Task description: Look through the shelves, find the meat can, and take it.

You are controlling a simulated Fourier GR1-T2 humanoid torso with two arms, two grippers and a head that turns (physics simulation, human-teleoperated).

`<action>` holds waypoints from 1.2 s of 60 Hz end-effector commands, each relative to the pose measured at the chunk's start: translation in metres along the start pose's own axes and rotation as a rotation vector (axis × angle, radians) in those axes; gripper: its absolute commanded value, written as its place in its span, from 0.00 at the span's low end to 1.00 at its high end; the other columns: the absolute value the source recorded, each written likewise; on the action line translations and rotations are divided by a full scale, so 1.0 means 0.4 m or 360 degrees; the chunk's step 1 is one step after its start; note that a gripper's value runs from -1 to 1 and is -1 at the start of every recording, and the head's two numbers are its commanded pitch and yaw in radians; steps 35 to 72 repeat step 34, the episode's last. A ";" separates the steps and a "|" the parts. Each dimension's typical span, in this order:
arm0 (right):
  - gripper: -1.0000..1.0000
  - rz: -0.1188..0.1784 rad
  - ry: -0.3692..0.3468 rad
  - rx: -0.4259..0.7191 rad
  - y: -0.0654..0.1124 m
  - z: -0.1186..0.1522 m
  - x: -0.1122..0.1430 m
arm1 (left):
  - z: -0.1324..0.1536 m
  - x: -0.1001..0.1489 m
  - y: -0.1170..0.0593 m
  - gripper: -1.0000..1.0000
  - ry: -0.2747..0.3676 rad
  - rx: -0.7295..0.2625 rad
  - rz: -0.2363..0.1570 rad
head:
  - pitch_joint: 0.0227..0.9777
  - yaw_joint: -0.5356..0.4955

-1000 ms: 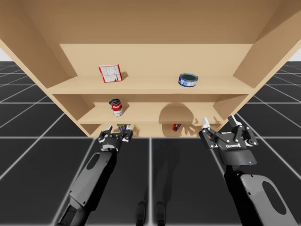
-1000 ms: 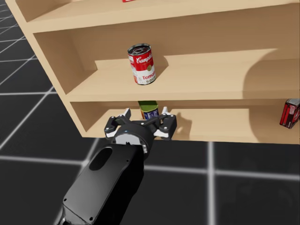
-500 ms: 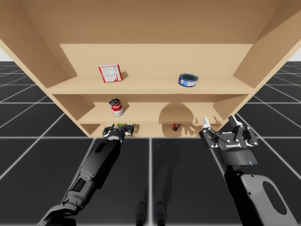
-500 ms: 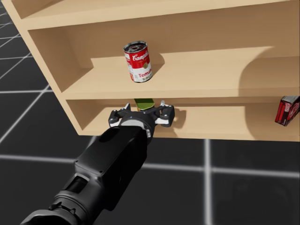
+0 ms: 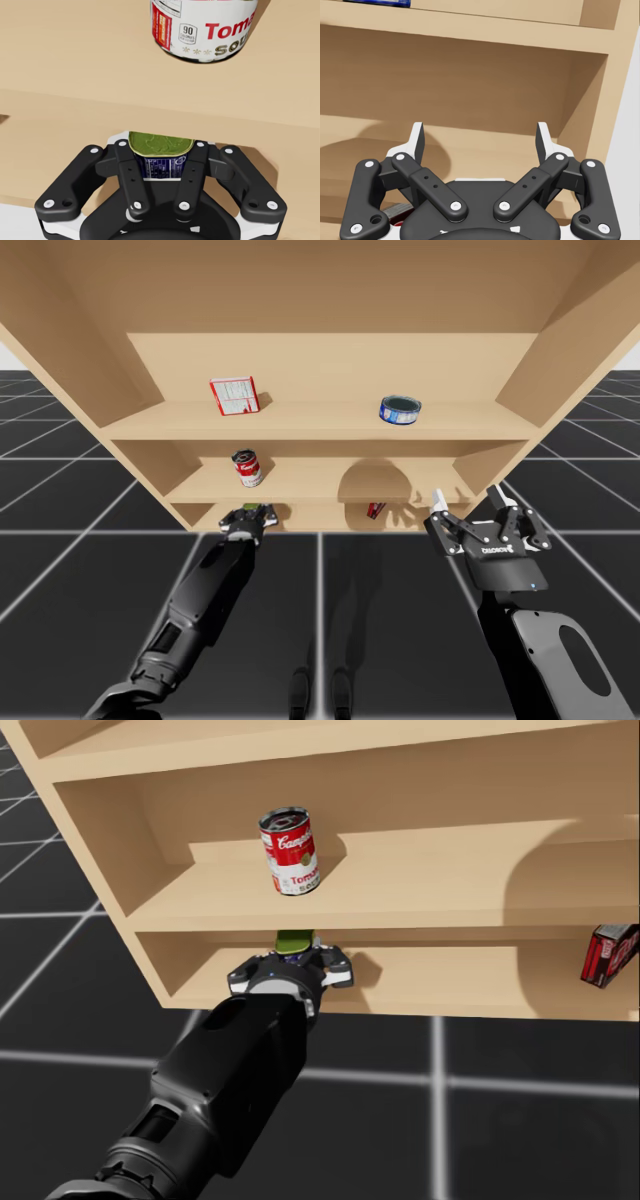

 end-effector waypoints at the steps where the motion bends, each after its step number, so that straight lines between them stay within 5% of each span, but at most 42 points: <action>1: 0.00 0.0006 -0.0004 -0.0005 -0.001 0.001 0.000 | 0.025 0.012 0.011 0.98 -0.0049 -0.0116 -0.0065 | 0.76 0.75; 28: 0.00 0.0018 0.0002 -0.0022 -0.005 0.001 -0.002 | 0.192 0.011 0.108 0.98 -0.0077 -0.0167 -0.0145 | 0.75 0.75; 34: 0.00 0.0052 -0.0015 -0.0029 -0.006 0.000 -0.003 | 0.243 0.002 0.128 0.98 -0.0078 -0.0194 -0.0171 | 0.75 0.75; 72: 0.00 0.0052 -0.0015 -0.0029 -0.006 0.000 -0.003 | 0.243 0.002 0.128 0.98 -0.0078 -0.0194 -0.0171 | 0.75 0.75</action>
